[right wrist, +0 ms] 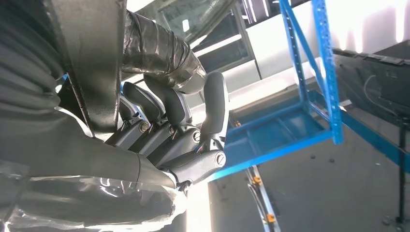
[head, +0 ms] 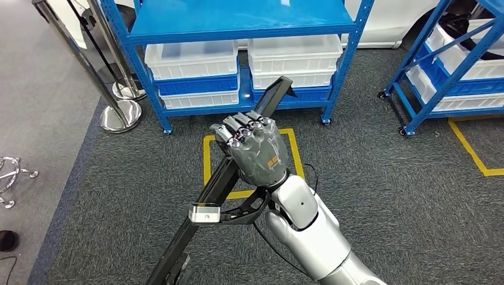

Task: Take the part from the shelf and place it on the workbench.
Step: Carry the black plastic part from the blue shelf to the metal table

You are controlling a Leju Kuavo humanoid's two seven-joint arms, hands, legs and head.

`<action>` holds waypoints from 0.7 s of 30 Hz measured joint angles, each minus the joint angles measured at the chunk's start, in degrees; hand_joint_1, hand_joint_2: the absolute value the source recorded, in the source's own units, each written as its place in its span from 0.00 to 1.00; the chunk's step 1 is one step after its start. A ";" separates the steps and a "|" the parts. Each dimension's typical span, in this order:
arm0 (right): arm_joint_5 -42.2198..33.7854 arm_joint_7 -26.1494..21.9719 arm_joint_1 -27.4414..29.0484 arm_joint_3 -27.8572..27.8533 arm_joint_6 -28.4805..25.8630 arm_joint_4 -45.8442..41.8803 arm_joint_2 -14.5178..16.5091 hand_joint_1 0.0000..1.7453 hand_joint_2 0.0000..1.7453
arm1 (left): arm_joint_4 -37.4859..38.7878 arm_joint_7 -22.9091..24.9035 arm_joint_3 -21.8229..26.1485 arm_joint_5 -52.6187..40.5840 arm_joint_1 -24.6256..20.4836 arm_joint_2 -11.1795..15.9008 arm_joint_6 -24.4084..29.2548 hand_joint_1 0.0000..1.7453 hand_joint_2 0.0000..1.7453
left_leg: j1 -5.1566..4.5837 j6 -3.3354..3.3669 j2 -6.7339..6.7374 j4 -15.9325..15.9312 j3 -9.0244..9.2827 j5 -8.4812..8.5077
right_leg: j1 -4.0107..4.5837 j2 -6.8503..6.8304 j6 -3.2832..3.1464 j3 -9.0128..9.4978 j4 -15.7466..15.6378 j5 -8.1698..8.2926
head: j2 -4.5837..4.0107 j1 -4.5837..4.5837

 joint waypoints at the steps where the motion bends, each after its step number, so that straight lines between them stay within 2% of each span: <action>1: -0.08 -0.01 -0.01 0.00 -0.01 -0.03 -0.01 1.00 1.00 | 0.01 0.00 0.00 0.04 -0.03 -0.01 0.07 0.00 0.00 | -0.11 0.29 0.00 -0.78 0.09 0.29 | -0.05 -0.04 0.36 0.00 -0.34 0.63 | 0.00 0.01; 2: -0.14 -0.02 0.01 0.00 -0.01 -0.05 -0.04 1.00 1.00 | 0.01 0.01 0.00 0.09 -0.03 -0.01 0.12 0.00 0.00 | -0.02 0.66 0.08 -1.03 -0.22 0.99 | -0.09 -0.01 0.71 -0.11 -0.57 0.97 | 0.00 0.02; 3: -0.16 -0.04 0.03 0.00 -0.01 -0.09 -0.09 1.00 1.00 | 0.01 0.02 0.00 0.14 -0.05 -0.02 0.18 0.00 0.00 | 0.07 1.12 0.19 -1.38 -0.55 1.79 | -0.11 0.08 1.04 -0.43 -0.35 0.41 | 0.00 0.03; 4: -0.09 -0.06 0.05 0.00 -0.01 -0.10 -0.16 1.00 1.00 | 0.02 0.03 0.00 0.20 -0.09 -0.02 0.20 0.00 0.00 | 0.20 1.59 0.32 -1.71 -1.09 2.67 | -0.13 0.17 1.31 -0.99 0.76 -1.26 | 0.00 0.04; 5: 0.10 -0.09 0.08 0.00 -0.01 -0.11 -0.25 1.00 1.00 | 0.02 0.06 0.00 0.25 -0.16 -0.02 0.21 0.00 0.00 | 0.29 1.95 0.43 -1.87 -1.76 3.47 | -0.18 0.25 1.54 -1.79 3.10 -3.99 | 0.00 0.04; 6: 0.42 -0.16 0.14 0.00 -0.02 -0.12 -0.33 1.00 1.00 | 0.02 0.12 0.00 0.25 -0.20 -0.02 0.23 0.00 0.00 | 0.22 2.21 0.46 -1.86 -2.62 4.16 | -0.24 0.28 1.75 -2.71 6.47 -7.08 | 0.00 0.04; 7: 0.75 -0.23 0.24 0.00 -0.02 -0.12 -0.42 1.00 1.00 | 0.02 0.20 -0.01 0.20 -0.22 -0.01 0.23 0.00 0.00 | 0.18 2.31 0.48 -1.73 -3.53 4.81 | -0.32 0.28 1.95 -3.54 10.36 -9.48 | 0.00 0.04; 8: 1.06 -0.34 0.39 0.00 -0.02 -0.15 -0.50 1.00 1.00 | 0.02 0.28 -0.01 0.13 -0.21 -0.01 0.23 0.00 0.00 | 0.15 2.28 0.49 -1.56 -4.46 5.39 | -0.41 0.28 2.14 -3.98 13.66 -10.57 | 0.00 0.04; 9: 1.29 -0.50 0.55 0.00 -0.02 -0.22 -0.57 1.00 1.00 | 0.02 0.37 -0.02 0.05 -0.19 0.01 0.23 0.00 0.00 | 0.14 2.20 0.50 -1.31 -5.38 5.93 | -0.52 0.28 2.29 -3.77 15.58 -10.32 | 0.00 0.04; 10: 1.44 -0.67 0.68 0.00 -0.02 -0.32 -0.62 1.00 1.00 | 0.02 0.44 -0.02 -0.01 -0.19 0.01 0.23 0.00 0.00 | 0.15 2.07 0.50 -0.96 -6.32 6.40 | -0.66 0.27 2.38 -2.62 15.55 -9.03 | 0.00 0.04; 11: 1.54 -0.84 0.75 0.00 -0.02 -0.45 -0.64 1.00 1.00 | 0.02 0.47 -0.03 -0.02 -0.22 0.02 0.24 0.00 0.00 | 0.17 1.90 0.50 -0.55 -7.19 6.78 | -0.82 0.25 2.42 -0.44 13.47 -7.54 | 0.00 0.04; 12: 1.62 -1.02 0.74 0.00 -0.02 -0.63 -0.64 1.00 1.00 | 0.02 0.49 -0.03 -0.03 -0.27 0.05 0.25 0.00 0.00 | 0.18 1.68 0.48 -0.06 -7.97 7.09 | -0.95 0.24 2.39 2.37 10.03 -6.92 | 0.00 0.04; 13: 1.65 -1.25 0.68 0.00 -0.02 -0.81 -0.60 1.00 1.00 | 0.02 0.48 -0.04 -0.03 -0.37 0.09 0.28 0.00 0.00 | 0.12 1.43 0.45 0.49 -8.68 7.34 | -0.94 0.26 2.28 5.24 6.09 -7.10 | 0.00 0.03; 14: 1.62 -1.44 0.60 0.00 -0.02 -0.99 -0.54 1.00 1.00 | 0.02 0.45 -0.05 -0.03 -0.49 0.14 0.32 0.00 0.00 | 0.05 1.10 0.42 0.92 -9.19 7.60 | -0.86 0.31 2.09 7.32 2.94 -7.82 | 0.00 0.02; 15: 1.54 -1.63 0.51 0.00 -0.02 -1.12 -0.49 1.00 1.00 | 0.02 0.42 -0.05 -0.04 -0.62 0.20 0.37 0.00 0.00 | 0.00 0.75 0.40 1.17 -9.56 7.93 | -0.72 0.37 1.81 8.41 0.96 -8.60 | 0.00 0.01; 17: 1.07 -1.86 0.40 0.00 -0.02 -1.19 -0.44 1.00 1.00 | 0.02 0.37 -0.07 -0.05 -0.77 0.33 0.43 0.00 0.00 | 0.12 -0.06 0.37 1.19 -10.06 8.72 | -0.48 0.38 0.97 8.30 -0.06 -8.38 | 0.00 0.02; 18: 0.55 -1.88 0.34 0.00 -0.01 -1.13 -0.43 1.00 1.00 | 0.02 0.38 -0.07 -0.05 -0.78 0.41 0.44 0.00 0.00 | 0.29 -0.42 0.31 1.44 -10.44 8.42 | -0.49 0.29 0.48 7.87 -0.19 -7.78 | 0.00 0.01; 19: -0.14 -1.80 0.26 0.02 0.00 -1.05 -0.42 1.00 1.00 | 0.02 0.39 -0.07 -0.05 -0.75 0.47 0.44 0.00 0.00 | 0.44 -0.75 0.26 2.42 -11.01 7.13 | -0.52 0.20 -0.03 7.32 -0.33 -7.13 | 0.00 0.00; 21: -1.83 -1.34 0.03 0.27 0.02 -0.76 -0.40 1.00 1.00 | 0.02 0.40 -0.07 0.00 -0.71 0.60 0.45 0.00 0.00 | 0.66 -1.27 0.17 7.44 -12.76 1.98 | -0.57 0.07 -0.69 5.89 -0.44 -5.80 | 0.00 -0.02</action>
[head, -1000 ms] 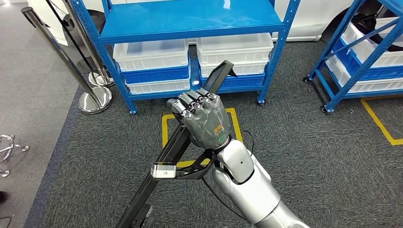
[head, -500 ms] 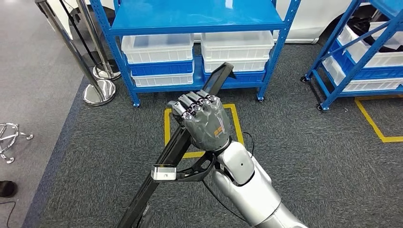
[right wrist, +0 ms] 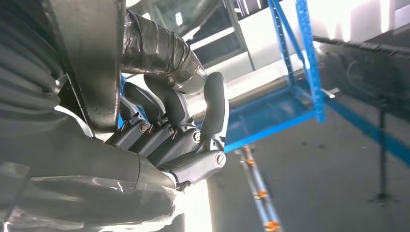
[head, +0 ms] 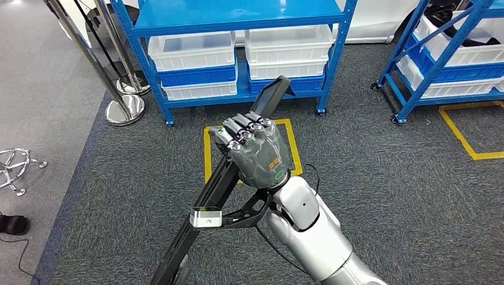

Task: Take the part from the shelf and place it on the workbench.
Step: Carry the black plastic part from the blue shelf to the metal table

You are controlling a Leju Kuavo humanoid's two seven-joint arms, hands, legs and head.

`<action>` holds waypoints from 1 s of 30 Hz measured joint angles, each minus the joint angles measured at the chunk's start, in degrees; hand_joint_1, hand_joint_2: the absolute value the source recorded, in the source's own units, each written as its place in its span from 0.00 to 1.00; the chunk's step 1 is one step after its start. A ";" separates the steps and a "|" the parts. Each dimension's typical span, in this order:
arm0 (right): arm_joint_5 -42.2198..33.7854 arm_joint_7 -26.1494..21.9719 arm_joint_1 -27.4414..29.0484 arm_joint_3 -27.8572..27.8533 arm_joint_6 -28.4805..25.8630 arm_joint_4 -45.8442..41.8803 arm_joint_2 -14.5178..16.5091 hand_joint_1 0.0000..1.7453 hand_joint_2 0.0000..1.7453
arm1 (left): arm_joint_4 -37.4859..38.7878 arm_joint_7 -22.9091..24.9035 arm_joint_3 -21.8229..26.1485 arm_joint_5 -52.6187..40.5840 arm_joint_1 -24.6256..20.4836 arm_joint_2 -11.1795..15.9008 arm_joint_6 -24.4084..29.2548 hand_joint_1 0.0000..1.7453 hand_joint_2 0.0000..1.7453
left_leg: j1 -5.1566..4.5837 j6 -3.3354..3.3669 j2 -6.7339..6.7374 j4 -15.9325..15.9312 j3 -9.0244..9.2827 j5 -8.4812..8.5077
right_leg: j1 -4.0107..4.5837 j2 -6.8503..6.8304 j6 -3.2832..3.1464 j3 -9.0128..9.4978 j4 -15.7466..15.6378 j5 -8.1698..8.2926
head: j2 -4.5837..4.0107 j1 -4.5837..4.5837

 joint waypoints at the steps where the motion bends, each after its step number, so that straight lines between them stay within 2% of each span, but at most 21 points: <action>1: -0.66 0.30 -0.08 0.24 0.01 0.18 0.00 1.00 1.00 | 0.00 0.00 0.00 0.03 0.01 0.06 0.01 0.00 0.00 | 0.04 -0.18 0.00 3.69 -0.91 -2.64 | 0.05 -0.01 -0.14 -0.82 0.02 0.63 | 0.00 0.00; 2: -1.17 0.56 -0.13 0.51 0.01 0.42 -0.01 1.00 1.00 | 0.00 0.00 0.00 0.06 0.01 0.14 0.02 0.00 0.00 | 0.07 -0.29 0.00 7.09 -1.48 -4.25 | 0.11 -0.02 -0.16 -1.68 0.06 1.27 | 0.00 0.00; 3: -1.44 0.72 -0.15 0.79 0.02 0.66 -0.02 1.00 1.00 | 0.00 0.00 0.00 0.09 0.03 0.21 0.04 0.00 0.00 | 0.06 -0.32 0.00 9.30 -1.42 -4.63 | 0.16 -0.02 -0.15 -2.55 0.13 1.90 | 0.00 0.01; 4: -1.64 0.82 -0.14 1.05 0.04 0.89 -0.02 1.00 1.00 | 0.00 0.00 0.00 0.12 0.05 0.28 0.05 0.00 0.00 | 0.05 -0.25 -0.01 9.58 -0.41 -3.80 | 0.19 -0.02 -0.11 -3.39 0.22 2.49 | 0.00 0.00; 6: -2.07 1.08 -0.14 1.54 0.20 1.21 -0.04 1.00 1.00 | 0.00 -0.01 0.00 0.28 0.01 0.45 0.08 0.00 0.00 | -0.02 0.19 -0.04 4.27 4.59 -1.12 | 0.22 0.01 0.09 -4.77 0.43 3.54 | 0.00 -0.01; 8: -2.54 1.42 -0.32 2.18 0.67 1.33 -0.10 1.00 1.00 | 0.00 -0.10 0.00 0.54 -0.16 0.61 0.12 0.00 0.00 | -0.32 0.79 -0.09 -3.82 10.40 -0.95 | 0.32 0.02 0.55 -5.56 0.53 4.50 | 0.00 0.00; 10: -2.68 1.55 -0.84 3.16 1.41 1.44 -0.27 1.00 1.00 | 0.00 -0.25 0.00 0.71 -0.28 0.70 0.10 0.00 0.00 | -0.69 1.35 -0.14 -7.72 12.42 -1.64 | 0.28 -0.03 1.19 -5.76 0.21 5.56 | 0.00 0.00; 12: -2.59 1.51 -1.35 4.19 1.98 1.59 -0.60 1.00 1.00 | 0.00 -0.32 0.00 0.77 -0.26 0.69 0.04 0.00 0.00 | -0.67 2.09 -0.03 -8.44 11.93 -0.56 | 0.18 0.00 1.88 -5.86 -0.24 6.21 | 0.00 0.02; 13: -2.57 1.50 -1.53 4.57 2.09 1.63 -0.80 1.00 1.00 | 0.00 -0.34 0.00 0.79 -0.29 0.67 0.02 0.00 0.00 | -0.56 2.60 0.07 -8.77 11.63 0.20 | 0.19 0.07 2.16 -6.21 0.33 5.25 | 0.00 0.03; 14: -2.56 1.50 -1.66 4.83 2.12 1.69 -1.01 1.00 1.00 | 0.00 -0.35 0.00 0.79 -0.33 0.66 -0.01 0.00 0.00 | -0.43 3.07 0.18 -9.10 11.15 1.04 | 0.21 0.14 2.38 -6.84 1.99 3.19 | 0.00 0.05; 16: -2.58 1.51 -1.85 5.20 2.13 1.82 -1.40 1.00 1.00 | 0.00 -0.39 0.00 0.79 -0.38 0.64 -0.02 0.00 0.00 | -0.43 3.66 0.25 -9.14 9.66 2.43 | 0.12 0.23 2.65 -8.67 8.43 -2.58 | 0.00 0.06; 17: -2.57 1.53 -1.89 5.39 2.22 1.91 -1.58 1.00 1.00 | 0.00 -0.39 0.00 0.80 -0.35 0.64 -0.02 0.00 0.00 | -0.51 3.72 0.26 -8.98 8.77 3.00 | 0.05 0.23 2.81 -9.43 12.00 -4.50 | 0.00 0.06; 18: -2.40 1.58 -1.94 5.62 2.45 2.03 -1.79 1.00 1.00 | 0.00 -0.39 0.00 0.82 -0.32 0.65 -0.03 0.00 0.00 | -0.55 3.68 0.27 -8.74 7.86 3.52 | -0.01 0.22 2.95 -9.64 14.54 -5.10 | 0.00 0.06; 19: -2.11 1.64 -2.05 5.93 2.73 2.18 -2.01 1.00 1.00 | 0.00 -0.39 0.00 0.84 -0.30 0.65 -0.06 0.00 0.00 | -0.57 3.60 0.27 -8.43 6.92 3.99 | -0.05 0.21 3.04 -9.02 15.44 -4.52 | 0.00 0.05; 20: -1.77 1.72 -2.25 6.32 3.00 2.32 -2.23 1.00 1.00 | 0.00 -0.39 0.00 0.85 -0.30 0.65 -0.11 0.00 0.00 | -0.57 3.47 0.27 -8.04 5.99 4.40 | -0.09 0.20 3.05 -7.38 14.29 -3.16 | 0.00 0.06; 22: -1.40 1.89 -2.87 7.17 3.24 2.54 -2.60 1.00 1.00 | 0.00 -0.40 0.00 0.85 -0.30 0.60 -0.21 0.00 0.00 | -0.64 3.09 0.25 -7.10 4.35 5.02 | -0.07 0.19 2.83 -1.95 7.62 -1.49 | 0.00 0.06; 24: -1.59 2.04 -3.48 7.84 3.24 2.61 -2.79 1.00 1.00 | 0.00 -0.41 0.00 0.85 -0.28 0.50 -0.21 0.00 0.00 | -0.76 2.51 0.23 -6.34 3.35 5.57 | 0.17 0.24 2.46 1.91 1.72 -2.15 | 0.00 0.04; 25: -1.68 2.09 -3.71 8.08 3.24 2.65 -2.88 1.00 1.00 | 0.00 -0.41 0.00 0.85 -0.26 0.43 -0.20 0.00 0.00 | -0.79 2.17 0.22 -6.23 3.08 5.95 | 0.33 0.27 2.22 2.47 0.45 -2.60 | 0.00 0.03; 27: -1.71 2.11 -3.99 8.47 3.26 2.80 -3.09 1.00 1.00 | 0.00 -0.42 0.00 0.85 -0.21 0.35 -0.20 0.00 0.00 | -0.63 1.43 0.18 -6.19 2.78 6.50 | 0.34 0.19 1.53 1.99 -0.05 -1.87 | 0.00 0.05; 28: -1.70 2.11 -4.11 8.64 3.26 2.90 -3.19 1.00 1.00 | 0.00 -0.42 0.00 0.85 -0.16 0.32 -0.20 0.00 0.00 | -0.52 1.08 0.12 -5.81 2.40 5.90 | 0.26 0.11 1.08 1.61 -0.15 -1.31 | 0.00 0.04; 30: -1.70 2.11 -4.37 8.90 3.27 3.03 -3.28 1.00 1.00 | 0.00 -0.42 0.00 0.85 -0.07 0.31 -0.21 0.00 0.00 | -0.24 0.49 0.02 -2.43 1.10 1.80 | 0.11 -0.03 0.33 0.46 -0.37 -0.03 | 0.00 0.03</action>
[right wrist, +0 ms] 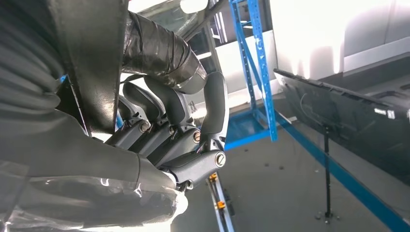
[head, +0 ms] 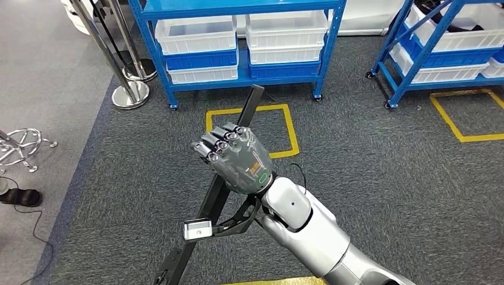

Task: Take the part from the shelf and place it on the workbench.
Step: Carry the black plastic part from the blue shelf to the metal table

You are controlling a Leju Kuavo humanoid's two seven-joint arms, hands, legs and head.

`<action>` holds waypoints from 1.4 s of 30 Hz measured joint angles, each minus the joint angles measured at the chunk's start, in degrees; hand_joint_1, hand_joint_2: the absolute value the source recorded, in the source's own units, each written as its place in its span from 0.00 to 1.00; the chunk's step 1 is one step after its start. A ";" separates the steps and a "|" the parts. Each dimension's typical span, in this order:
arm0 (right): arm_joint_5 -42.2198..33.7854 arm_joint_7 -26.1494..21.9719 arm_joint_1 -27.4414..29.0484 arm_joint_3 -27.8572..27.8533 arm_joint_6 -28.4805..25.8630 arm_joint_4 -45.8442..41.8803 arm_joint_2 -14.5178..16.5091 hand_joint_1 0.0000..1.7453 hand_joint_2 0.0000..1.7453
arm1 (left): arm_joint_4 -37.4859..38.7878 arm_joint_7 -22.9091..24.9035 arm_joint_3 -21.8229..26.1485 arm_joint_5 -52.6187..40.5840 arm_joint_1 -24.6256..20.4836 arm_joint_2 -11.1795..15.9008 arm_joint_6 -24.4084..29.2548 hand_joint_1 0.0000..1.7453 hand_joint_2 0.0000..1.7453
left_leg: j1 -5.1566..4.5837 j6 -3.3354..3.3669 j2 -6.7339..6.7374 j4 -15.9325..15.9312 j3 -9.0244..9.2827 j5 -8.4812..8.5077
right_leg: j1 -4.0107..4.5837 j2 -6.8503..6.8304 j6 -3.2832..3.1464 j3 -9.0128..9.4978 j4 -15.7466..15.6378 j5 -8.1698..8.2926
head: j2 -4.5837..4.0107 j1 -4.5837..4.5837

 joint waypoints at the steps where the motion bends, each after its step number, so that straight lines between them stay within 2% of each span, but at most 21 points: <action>1: -0.01 0.00 -0.10 0.13 0.00 0.05 -0.02 1.00 1.00 | 0.00 0.00 0.00 -0.01 0.02 -0.01 -0.01 0.00 0.00 | 0.09 -0.26 -0.02 3.02 -0.83 -2.80 | 0.03 0.01 -0.21 -0.77 0.01 0.61 | 0.00 -0.01; 3: -0.01 0.00 -0.24 0.44 0.00 0.21 -0.12 1.00 1.00 | 0.00 0.00 0.00 -0.01 0.02 -0.01 -0.01 0.00 0.00 | 0.28 -0.62 -0.02 9.07 -1.72 -6.23 | 0.11 -0.01 -0.35 -2.41 0.09 1.81 | 0.00 -0.02; 5: -0.01 0.00 -0.27 0.70 0.00 0.44 -0.27 1.00 1.00 | 0.00 0.00 0.00 -0.01 0.02 -0.01 -0.01 0.00 0.00 | 0.34 -0.74 -0.02 9.94 -0.06 -4.83 | 0.12 0.00 -0.19 -4.04 0.26 2.92 | 0.00 -0.02; 7: -0.01 0.00 -0.30 0.79 0.00 0.55 -0.35 1.00 1.00 | 0.00 0.00 0.00 -0.01 -0.06 -0.01 -0.01 0.00 0.00 | 0.33 -0.51 -0.05 4.06 4.89 -2.56 | 0.12 0.02 0.16 -5.42 0.50 3.90 | 0.00 -0.03; 9: 0.00 0.00 -0.45 0.80 -0.01 0.54 -0.39 1.00 1.00 | 0.00 -0.02 -0.01 -0.01 -0.21 -0.01 0.01 0.00 0.00 | 0.07 0.04 -0.19 -2.85 9.52 -2.80 | 0.18 -0.01 0.75 -6.12 0.59 4.77 | 0.00 -0.01; 10: -0.01 0.00 -0.53 0.81 -0.01 0.54 -0.40 1.00 1.00 | 0.00 -0.02 -0.02 -0.01 -0.27 -0.01 0.01 0.00 0.00 | -0.11 0.37 -0.27 -4.69 10.47 -3.32 | 0.19 -0.05 1.09 -6.22 0.50 5.24 | 0.00 0.00; 13: -0.01 0.00 -0.67 0.82 -0.02 0.54 -0.49 1.00 1.00 | 0.00 0.00 -0.02 -0.02 -0.22 -0.06 0.01 0.00 0.00 | -0.10 1.68 -0.17 -5.85 10.22 -2.10 | 0.17 0.01 2.14 -6.43 0.20 5.95 | 0.00 0.01; 15: 0.00 -0.01 -0.75 0.82 -0.04 0.52 -0.64 1.00 1.00 | 0.00 0.00 -0.02 -0.02 -0.30 -0.14 -0.01 0.00 0.00 | 0.11 2.66 0.12 -6.36 9.49 -0.71 | 0.18 0.19 2.61 -7.60 3.20 2.44 | 0.00 0.03; 17: 0.01 -0.02 -0.73 0.83 -0.09 0.52 -0.80 1.00 1.00 | 0.00 0.00 -0.03 -0.02 -0.38 -0.16 0.00 0.00 0.00 | -0.07 3.18 0.26 -6.16 8.04 0.39 | 0.03 0.25 2.82 -9.51 10.18 -3.06 | 0.00 0.04; 19: 0.02 -0.02 -0.61 0.84 -0.14 0.52 -1.01 1.00 1.00 | 0.00 0.00 -0.04 -0.02 -0.36 -0.16 0.01 0.00 0.00 | -0.19 3.20 0.28 -5.74 6.38 1.30 | -0.12 0.24 2.98 -10.13 15.44 -4.88 | 0.00 0.03; 21: 0.05 -0.02 -0.58 0.84 -0.17 0.52 -1.15 1.00 1.00 | 0.00 -0.01 -0.04 -0.02 -0.35 -0.16 0.02 0.00 0.00 | -0.19 2.99 0.26 -5.07 4.74 1.96 | -0.26 0.21 3.01 -7.13 13.48 -2.71 | 0.00 0.03; 24: 0.13 0.04 -0.71 0.84 -0.28 0.40 -1.16 1.00 1.00 | 0.00 -0.12 -0.03 0.00 -0.36 -0.16 0.03 0.00 0.00 | -0.31 2.32 0.22 -3.87 2.92 2.51 | -0.17 0.18 2.67 0.25 3.32 -1.79 | 0.00 0.02; 27: 0.27 0.20 -0.71 0.84 -0.44 0.30 -1.20 1.00 1.00 | 0.00 -0.23 -0.03 -0.02 -0.25 -0.16 0.13 0.00 0.00 | -0.31 1.17 0.21 -3.64 2.28 3.34 | 0.13 0.31 1.69 1.20 0.62 -2.13 | 0.00 0.02; 29: 0.32 0.26 -0.67 0.84 -0.48 0.29 -1.23 1.00 1.00 | 0.00 -0.28 -0.04 -0.08 -0.13 -0.16 0.20 0.00 0.00 | -0.09 0.48 0.13 -2.70 1.63 2.47 | 0.05 0.24 0.71 0.85 0.25 -1.43 | 0.00 0.01; 30: 0.33 0.28 -0.66 0.84 -0.49 0.29 -1.24 1.00 1.00 | 0.00 -0.32 -0.04 -0.13 -0.09 -0.16 0.22 0.00 0.00 | 0.01 0.18 0.09 -0.75 0.81 0.89 | -0.04 0.19 0.30 0.63 0.11 -1.07 | 0.00 0.01; 32: 0.08 0.32 -0.55 0.84 -0.50 0.28 -1.25 1.00 1.00 | 0.00 -0.44 -0.04 -0.19 0.01 -0.16 0.32 0.00 0.00 | 0.14 -0.26 0.07 6.18 -1.75 -3.50 | 0.03 0.15 -0.12 0.03 0.11 -0.56 | 0.00 -0.01; 34: -0.61 0.29 -0.25 0.84 -0.49 0.28 -1.27 1.00 1.00 | 0.00 -0.60 -0.06 -0.22 0.14 -0.16 0.41 0.00 0.00 | 0.21 -0.41 0.07 11.98 -3.47 -5.78 | 0.17 0.21 -0.18 -0.58 0.21 -0.17 | 0.00 -0.01; 36: -1.27 0.16 -0.04 0.84 -0.45 0.25 -1.33 1.00 1.00 | 0.00 -0.79 -0.11 -0.26 0.22 -0.16 0.46 0.00 0.00 | 0.19 -0.14 -0.11 9.97 -1.35 -3.98 | 0.28 0.67 -0.07 -0.94 0.34 0.08 | 0.00 -0.01; 39: -1.96 -0.10 -0.12 0.84 -0.31 -0.13 -1.38 1.00 1.00 | 0.00 -1.04 -0.27 -0.30 0.18 -0.14 0.52 0.00 0.00 | 0.07 1.09 -2.75 -1.23 5.60 -0.32 | 0.21 1.62 0.40 -1.27 0.40 0.40 | 0.00 -0.01; 41: -2.14 -0.17 -0.19 0.84 -0.25 -0.36 -1.40 1.00 1.00 | 0.00 -1.14 -0.38 -0.31 0.28 -0.14 0.53 0.00 0.00 | -0.18 1.55 -3.88 -4.05 7.15 -0.27 | -0.22 2.40 1.14 -1.66 0.27 0.92 | 0.00 -0.08; 42: -2.16 -0.20 -0.20 0.84 -0.22 -0.43 -1.41 1.00 1.00 | 0.00 -1.17 -0.43 -0.31 0.32 -0.17 0.52 0.00 0.00 | -0.34 1.63 -3.51 -4.64 7.27 -0.10 | -0.40 2.95 1.59 -1.75 0.10 1.22 | 0.00 -0.14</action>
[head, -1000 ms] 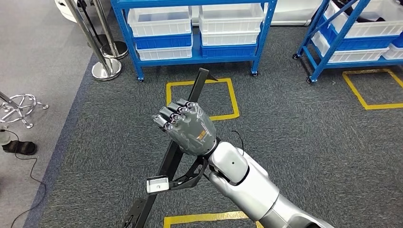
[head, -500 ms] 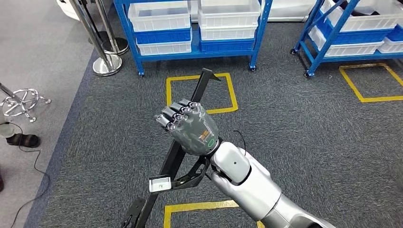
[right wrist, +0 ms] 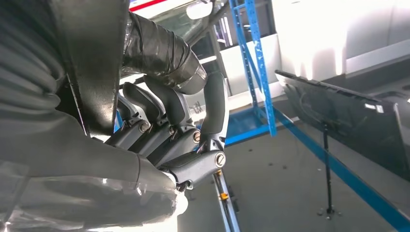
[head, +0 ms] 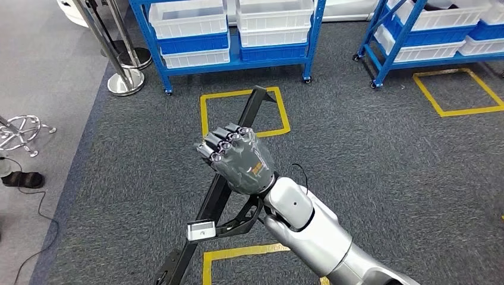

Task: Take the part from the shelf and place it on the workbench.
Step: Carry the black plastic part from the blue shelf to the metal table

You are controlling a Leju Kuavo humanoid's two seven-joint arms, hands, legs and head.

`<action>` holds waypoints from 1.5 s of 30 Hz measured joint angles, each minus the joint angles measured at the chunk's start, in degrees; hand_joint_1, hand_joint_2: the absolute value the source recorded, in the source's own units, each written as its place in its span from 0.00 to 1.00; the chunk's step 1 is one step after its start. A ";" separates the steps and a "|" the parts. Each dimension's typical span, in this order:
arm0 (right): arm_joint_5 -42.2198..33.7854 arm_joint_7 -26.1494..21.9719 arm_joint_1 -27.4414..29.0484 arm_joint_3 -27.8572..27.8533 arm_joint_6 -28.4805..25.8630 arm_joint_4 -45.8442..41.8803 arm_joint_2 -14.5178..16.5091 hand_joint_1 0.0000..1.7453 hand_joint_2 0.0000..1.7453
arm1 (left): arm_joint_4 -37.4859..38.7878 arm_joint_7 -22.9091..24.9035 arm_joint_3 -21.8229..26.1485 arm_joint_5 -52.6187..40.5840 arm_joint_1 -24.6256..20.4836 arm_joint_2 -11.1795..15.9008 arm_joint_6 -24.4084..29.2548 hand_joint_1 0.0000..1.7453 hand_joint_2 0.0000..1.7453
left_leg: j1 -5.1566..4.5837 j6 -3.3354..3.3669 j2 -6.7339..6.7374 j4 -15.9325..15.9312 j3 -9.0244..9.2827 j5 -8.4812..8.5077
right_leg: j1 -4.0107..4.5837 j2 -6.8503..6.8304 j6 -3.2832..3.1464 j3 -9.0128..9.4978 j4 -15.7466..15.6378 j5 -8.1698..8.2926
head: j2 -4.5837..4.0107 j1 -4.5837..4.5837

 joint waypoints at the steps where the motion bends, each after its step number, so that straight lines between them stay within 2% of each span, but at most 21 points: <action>1: -0.01 -0.03 0.02 0.00 -0.01 -0.09 -0.05 1.00 1.00 | 0.00 -0.03 -0.05 0.01 0.00 -0.13 -0.01 0.00 0.00 | 0.11 0.21 0.64 -0.59 0.26 0.23 | -0.04 0.25 0.34 -0.08 -0.04 0.05 | 0.00 -0.02; 3: -0.02 -0.08 -0.09 0.00 0.00 -0.29 -0.15 1.00 1.00 | 0.00 -0.15 -0.20 0.06 -0.26 -0.40 0.02 0.00 0.00 | 0.41 0.77 1.91 -2.02 0.79 0.81 | 0.24 -0.32 0.85 -1.14 1.83 -1.33 | 0.00 0.01; 6: -0.06 -0.10 -0.07 0.00 0.02 -0.46 -0.36 1.00 1.00 | 0.00 -0.26 -0.45 0.11 -0.41 -0.60 0.04 0.00 0.00 | 0.53 1.16 3.62 -2.49 0.79 1.12 | 0.25 -1.87 1.40 -5.99 11.60 -6.00 | 0.00 0.04; 8: -0.07 -0.10 0.15 0.00 0.03 -0.47 -0.66 1.00 1.00 | 0.00 -0.28 -0.51 0.11 -0.33 -0.63 0.05 0.00 0.00 | 0.54 1.12 4.73 -2.16 0.58 0.99 | 0.03 -2.29 1.76 -7.51 14.60 -5.99 | 0.00 0.06; 12: -0.09 -0.13 0.02 0.01 0.04 -0.61 -0.95 1.00 1.00 | 0.00 -0.36 -0.61 0.11 -0.43 -0.80 0.06 0.00 0.00 | 0.33 0.37 6.47 -0.64 0.20 0.02 | 0.08 -5.40 1.58 -1.45 2.90 -0.25 | 0.00 0.04; 14: -0.18 -0.17 -0.09 0.02 0.04 -0.76 -0.96 1.00 1.00 | 0.00 -0.39 -0.62 0.11 -0.49 -0.81 0.06 0.00 0.00 | 0.01 -0.27 7.27 -0.03 -0.08 -0.34 | 0.47 -6.12 0.83 -0.71 0.75 -0.14 | 0.00 0.01; 16: -0.32 -0.23 -0.11 0.02 0.04 -0.90 -1.02 1.00 1.00 | 0.00 -0.40 -0.67 0.11 -0.61 -0.82 0.06 0.00 0.00 | 0.05 -0.82 8.02 0.14 -0.20 -0.56 | 0.50 -4.99 0.00 -1.08 0.66 0.18 | 0.00 0.00; 18: -0.49 -0.28 -0.27 0.02 0.07 -1.06 -1.08 1.00 1.00 | 0.00 -0.40 -0.73 0.11 -0.75 -0.86 0.06 0.00 0.00 | 0.32 -1.33 6.82 2.07 -0.92 -2.30 | 0.38 -4.00 -0.72 -1.22 0.42 0.56 | 0.00 -0.01; 21: -0.59 -0.38 -0.59 0.02 0.19 -1.20 -1.09 1.00 1.00 | 0.00 -0.40 -0.75 0.10 -0.68 -0.87 0.04 0.00 0.00 | 0.50 -1.66 4.03 12.23 -5.21 -7.79 | 0.46 -2.34 -1.35 -1.55 0.38 0.92 | 0.00 -0.02; 23: -0.61 -0.39 -0.62 0.02 0.24 -1.27 -1.17 1.00 1.00 | 0.00 -0.40 -0.76 0.10 -0.56 -0.87 0.04 0.00 0.00 | 0.49 -1.47 3.65 16.36 -7.09 -8.55 | 0.67 -0.98 -1.47 -1.73 0.52 1.04 | 0.00 -0.01; 25: -0.61 -0.39 -0.75 0.02 0.31 -1.46 -1.26 1.00 1.00 | 0.00 -0.40 -0.78 0.10 -0.57 -0.87 0.04 0.00 0.00 | 0.46 -0.85 3.11 12.25 -5.15 -5.29 | 0.84 0.45 -1.48 -1.72 0.69 1.09 | 0.00 0.00; 27: -0.61 -0.39 -1.04 0.01 0.42 -1.77 -1.31 1.00 1.00 | 0.00 -0.43 -0.80 0.09 -0.62 -0.82 0.05 0.00 0.00 | 0.39 0.03 0.80 4.95 -1.75 -1.90 | 0.82 1.73 -1.27 -1.77 0.80 1.22 | 0.00 0.01; 29: -0.62 -0.39 -1.30 0.01 0.47 -2.02 -1.36 1.00 1.00 | 0.00 -0.44 -0.83 0.07 -0.67 -0.78 0.05 0.00 0.00 | 0.21 0.55 -0.84 1.37 -0.20 -1.01 | 0.54 2.82 -0.65 -2.23 0.78 1.62 | 0.00 0.01; 31: -0.63 -0.39 -1.38 0.01 0.48 -2.15 -1.50 1.00 1.00 | 0.00 -0.45 -0.88 0.06 -0.73 -0.86 0.06 0.00 0.00 | 0.20 0.77 -0.11 0.52 0.02 -0.83 | 0.39 3.74 0.20 -2.64 0.49 2.12 | 0.00 -0.01; 34: -0.63 -0.37 -1.63 0.00 0.56 -2.45 -1.75 1.00 1.00 | 0.00 -0.53 -0.96 0.07 -0.90 -1.07 0.08 0.00 0.00 | 0.55 1.44 1.91 -1.10 0.49 0.15 | 0.75 0.58 1.05 -4.12 3.24 0.01 | 0.00 0.02; 36: -0.63 -0.29 -1.81 0.00 0.84 -2.68 -1.90 1.00 1.00 | 0.00 -0.63 -0.97 0.06 -0.87 -1.07 0.10 0.00 0.00 | 0.40 1.68 3.32 -1.22 0.40 0.32 | 0.58 -1.72 1.55 -7.09 9.74 -3.62 | 0.00 0.02; 38: -0.62 -0.21 -1.81 0.00 1.05 -2.84 -2.16 1.00 1.00 | 0.00 -0.71 -0.97 0.05 -0.74 -1.05 0.16 0.00 0.00 | 0.31 1.66 4.80 -1.06 0.19 0.28 | 0.27 -2.23 2.01 -9.17 14.55 -5.12 | 0.00 0.02; 39: -0.61 -0.16 -1.81 0.00 1.08 -2.91 -2.34 1.00 1.00 | 0.00 -0.74 -0.97 0.07 -0.71 -1.05 0.20 0.00 0.00 | 0.31 1.62 5.52 -0.94 0.11 0.21 | 0.16 -2.48 2.16 -8.78 14.13 -4.37 | 0.00 0.02; 41: -0.59 -0.01 -1.89 0.00 1.13 -3.26 -2.63 1.00 1.00 | 0.00 -0.82 -0.97 0.11 -0.72 -1.06 0.26 0.00 0.00 | 0.30 1.35 6.78 -0.50 0.04 -0.10 | 0.13 -3.96 2.19 -5.09 7.86 -1.18 | 0.00 0.02; 43: -0.55 0.17 -2.13 -0.02 1.27 -3.78 -2.82 1.00 1.00 | 0.00 -0.89 -0.98 0.14 -0.72 -1.07 0.34 0.00 0.00 | -0.02 0.83 7.73 0.10 -0.09 -0.57 | 0.57 -5.87 1.56 -1.87 1.99 0.56 | 0.00 0.02; 45: -0.46 0.33 -2.36 -0.11 1.58 -4.22 -3.08 1.00 1.00 | 0.00 -0.92 -0.98 0.15 -0.71 -1.08 0.43 0.00 0.00 | -0.35 0.32 8.65 0.37 -0.11 -0.84 | 0.97 -5.95 0.73 -1.45 0.68 0.58 | 0.00 0.01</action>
